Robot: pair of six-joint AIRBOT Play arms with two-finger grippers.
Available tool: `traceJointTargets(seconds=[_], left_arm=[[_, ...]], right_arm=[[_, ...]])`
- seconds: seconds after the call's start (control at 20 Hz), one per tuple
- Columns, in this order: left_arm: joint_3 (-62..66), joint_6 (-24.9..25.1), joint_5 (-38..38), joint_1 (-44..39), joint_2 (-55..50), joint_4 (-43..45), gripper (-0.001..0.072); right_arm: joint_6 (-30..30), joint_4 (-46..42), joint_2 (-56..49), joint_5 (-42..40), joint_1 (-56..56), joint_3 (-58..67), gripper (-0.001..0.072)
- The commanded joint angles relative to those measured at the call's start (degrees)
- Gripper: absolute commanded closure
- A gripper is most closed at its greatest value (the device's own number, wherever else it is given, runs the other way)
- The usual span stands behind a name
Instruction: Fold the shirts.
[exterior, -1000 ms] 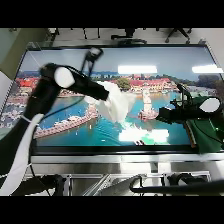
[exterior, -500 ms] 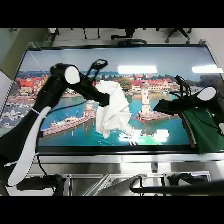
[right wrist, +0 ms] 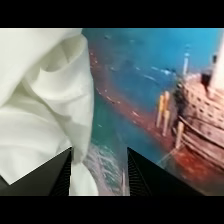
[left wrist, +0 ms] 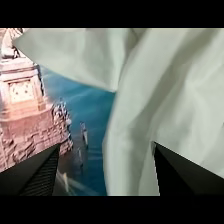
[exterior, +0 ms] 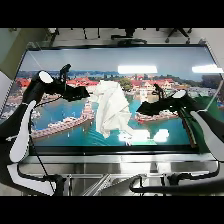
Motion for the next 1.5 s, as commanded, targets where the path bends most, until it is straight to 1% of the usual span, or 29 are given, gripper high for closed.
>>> traceJointTargets(seconds=[0.0,0.05,0.15,0.25,0.3,0.35,0.4,0.45,0.5,0.65,0.75,0.9,1.1,1.25,1.45], left_arm=[[-1.7,5.05,8.46,2.03,-8.11,-11.93,0.0078],[-1.16,5.22,9.66,1.6,-10.4,-13.33,0.0078],[2.23,5.25,9.53,0.26,-15.17,-13.84,0.0078],[7.3,5.14,9.09,-1.44,-19.47,-13.84,0.0082],[9.64,5.11,9.31,-2.27,-21.35,-13.79,0.0173],[11.67,5.09,9.22,-2.93,-22.93,-13.68,0.0285],[13.77,5.09,8.35,-3.5,-24.52,-13.62,0.0462],[15.72,5.09,6.71,-3.58,-25.77,-13.18,0.0699],[17.4,4.66,5.53,-3.58,-26.69,-13.18,0.0692],[22.1,3.26,1.27,-1.86,-26.29,-12.81,0.0696],[24.72,2.93,-2.47,-0.83,-23.3,-9.27,0.0697],[26.36,1.31,-5.35,-0.44,-15.65,-1.38,0.0697],[26.38,0.79,-9.16,-0.44,-6.14,3.32,0.0697],[26.4,0.57,-12.41,0.74,2.47,3.15,0.0697],[26.4,0.57,-12.92,3.89,18.73,3.15,0.0697]], right_arm=[[-7.52,11.06,-5.95,-5.9,4.52,0.11,0.0319],[-9.6,13.86,-6.84,-6.78,5.35,0.13,0.0319],[-12.59,18.32,-7.91,-7.26,6.05,0.13,0.032],[-13.38,19.91,-8.17,-7.26,6.14,0.13,0.0325],[-13.38,19.89,-8.17,-7.23,6.14,0.13,0.0333],[-13.4,19.89,-8.17,-7.1,6.14,0.13,0.0392],[-13.38,19.89,-8.17,-7.02,6.14,0.13,0.0542],[-13.4,19.89,-8.17,-6.6,6.12,0.15,0.0629],[-13.4,19.89,-8.13,-5.75,5.97,0.15,0.0691],[-13.42,19.8,-6.73,-2.01,3.91,0.57,0.0692],[-13.38,19.82,-3.76,0.0,0.96,1.33,0.0693],[-13.33,19.87,2.12,2.99,-3.58,3.08,0.0693],[-12.98,19.8,10.82,5.01,-7.1,3.45,0.0693],[-11.85,19.87,17.16,7.63,-10.36,5.42,0.0693],[-11.82,19.82,24.98,13.03,-14.62,16.68,0.0693]])
